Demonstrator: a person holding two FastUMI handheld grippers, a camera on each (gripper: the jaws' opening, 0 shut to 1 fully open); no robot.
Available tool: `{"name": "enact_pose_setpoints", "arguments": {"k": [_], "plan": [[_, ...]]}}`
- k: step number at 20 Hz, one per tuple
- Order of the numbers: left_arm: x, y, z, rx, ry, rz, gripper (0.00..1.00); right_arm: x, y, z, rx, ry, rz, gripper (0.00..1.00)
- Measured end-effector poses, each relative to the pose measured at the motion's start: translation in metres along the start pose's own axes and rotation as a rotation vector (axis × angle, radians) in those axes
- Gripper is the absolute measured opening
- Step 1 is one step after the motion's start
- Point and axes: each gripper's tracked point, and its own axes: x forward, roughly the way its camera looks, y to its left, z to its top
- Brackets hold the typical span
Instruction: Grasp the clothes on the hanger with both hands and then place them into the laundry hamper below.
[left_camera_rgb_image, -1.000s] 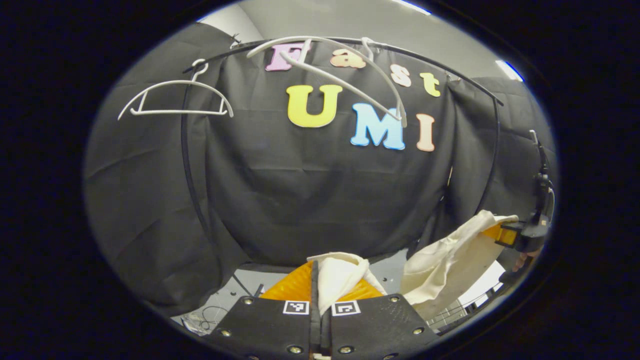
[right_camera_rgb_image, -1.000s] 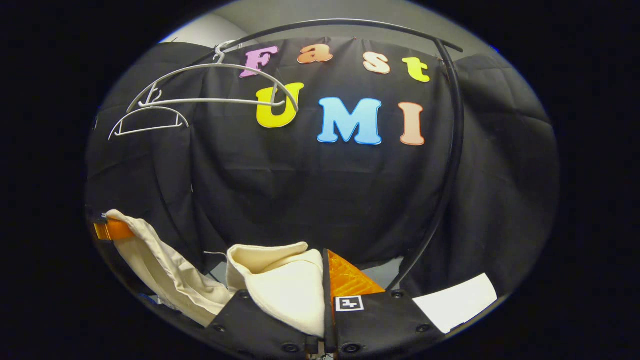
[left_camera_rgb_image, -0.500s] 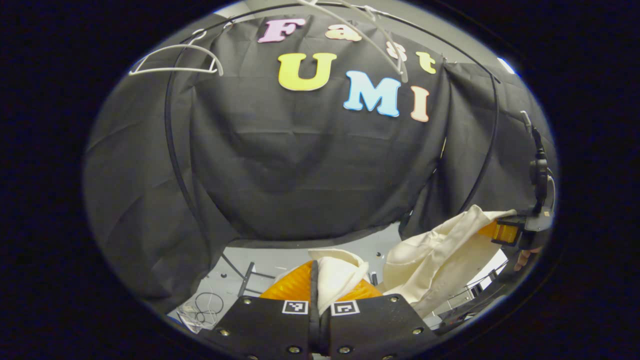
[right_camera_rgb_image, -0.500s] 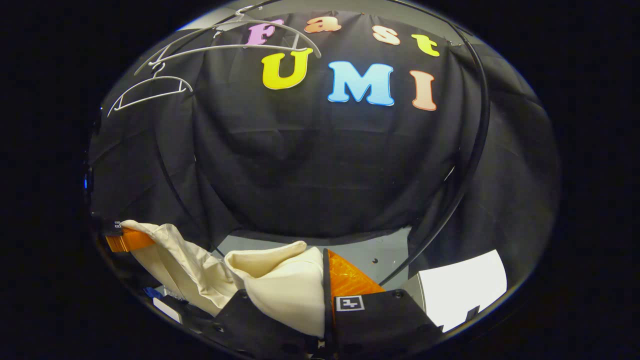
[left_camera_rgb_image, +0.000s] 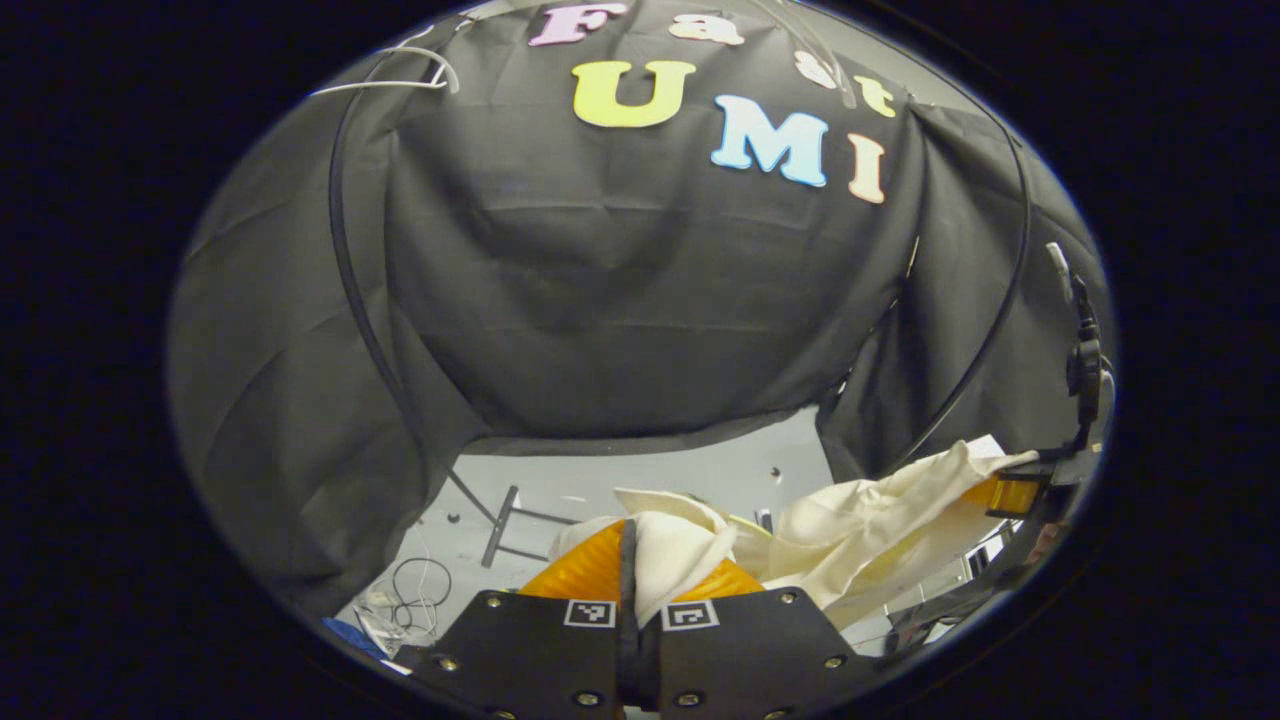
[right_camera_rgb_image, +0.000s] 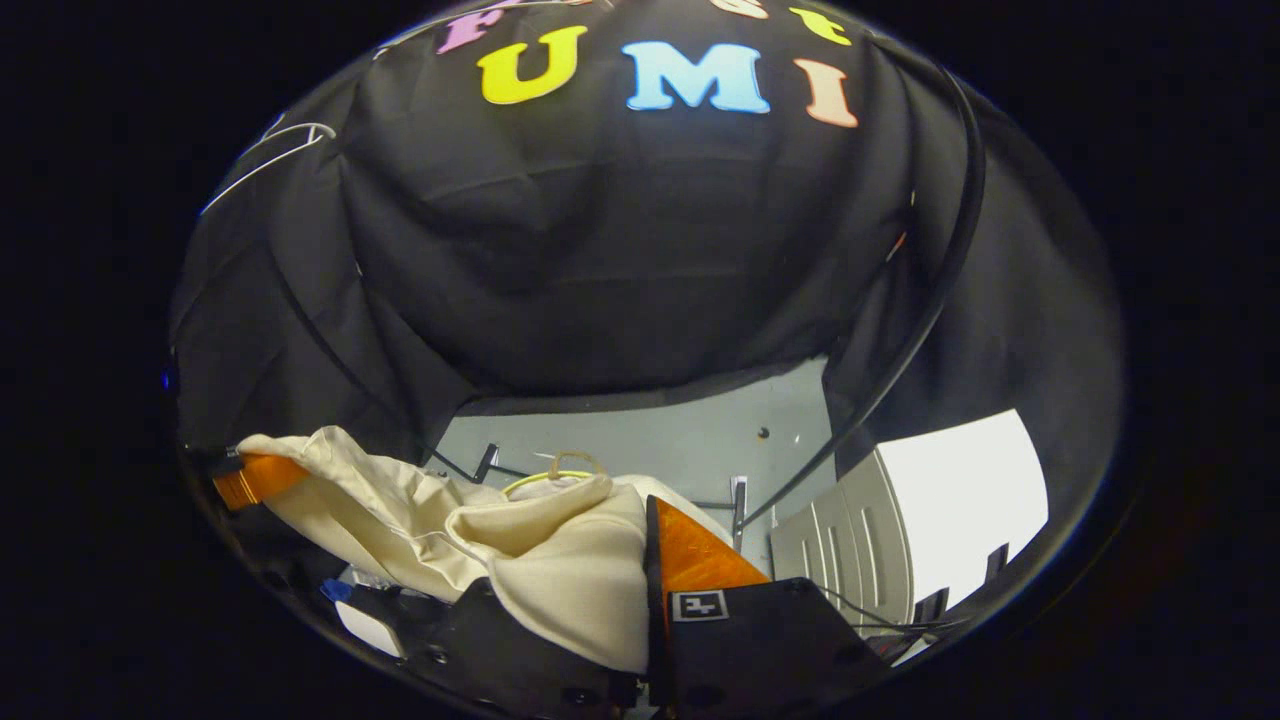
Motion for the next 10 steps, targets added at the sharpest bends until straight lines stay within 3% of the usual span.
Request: {"name": "enact_pose_setpoints", "arguments": {"k": [10], "plan": [[0.006,0.000,-0.021,0.016,0.045,-0.006,0.00,0.001,-0.010,-0.011,0.035,0.056,-0.026,0.13]]}}
